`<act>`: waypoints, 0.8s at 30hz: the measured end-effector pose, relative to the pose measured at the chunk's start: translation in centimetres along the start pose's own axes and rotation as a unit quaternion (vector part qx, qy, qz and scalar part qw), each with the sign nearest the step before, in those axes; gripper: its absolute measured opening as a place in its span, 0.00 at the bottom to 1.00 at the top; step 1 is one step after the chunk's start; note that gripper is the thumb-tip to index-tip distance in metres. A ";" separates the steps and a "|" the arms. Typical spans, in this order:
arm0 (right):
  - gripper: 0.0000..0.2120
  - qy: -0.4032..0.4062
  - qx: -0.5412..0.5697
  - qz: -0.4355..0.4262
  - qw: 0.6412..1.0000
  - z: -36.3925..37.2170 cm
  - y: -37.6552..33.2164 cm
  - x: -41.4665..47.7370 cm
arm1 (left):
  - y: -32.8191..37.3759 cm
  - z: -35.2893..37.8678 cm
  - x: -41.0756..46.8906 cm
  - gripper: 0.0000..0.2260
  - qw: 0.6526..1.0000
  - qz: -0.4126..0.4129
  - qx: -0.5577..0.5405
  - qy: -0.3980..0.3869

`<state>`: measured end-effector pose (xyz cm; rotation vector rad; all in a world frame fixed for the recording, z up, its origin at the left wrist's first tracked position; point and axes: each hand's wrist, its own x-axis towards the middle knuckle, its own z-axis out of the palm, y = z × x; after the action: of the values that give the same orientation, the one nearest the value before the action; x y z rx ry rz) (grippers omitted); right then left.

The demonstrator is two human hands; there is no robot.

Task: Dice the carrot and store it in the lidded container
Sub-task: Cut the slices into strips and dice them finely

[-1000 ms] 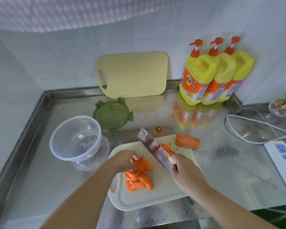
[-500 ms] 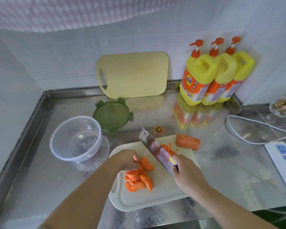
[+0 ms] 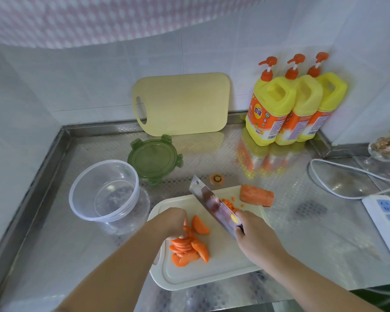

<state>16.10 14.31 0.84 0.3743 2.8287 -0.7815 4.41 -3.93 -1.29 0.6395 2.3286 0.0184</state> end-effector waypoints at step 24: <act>0.17 -0.029 0.024 0.013 0.999 0.9 -0.3 0.2 | -0.4 -0.3 -1.8 0.15 0.859 -0.105 -0.501 0.001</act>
<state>15.89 13.63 0.12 0.3879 2.7504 -0.8435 5.13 -5.04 0.03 -0.1504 1.9899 1.0488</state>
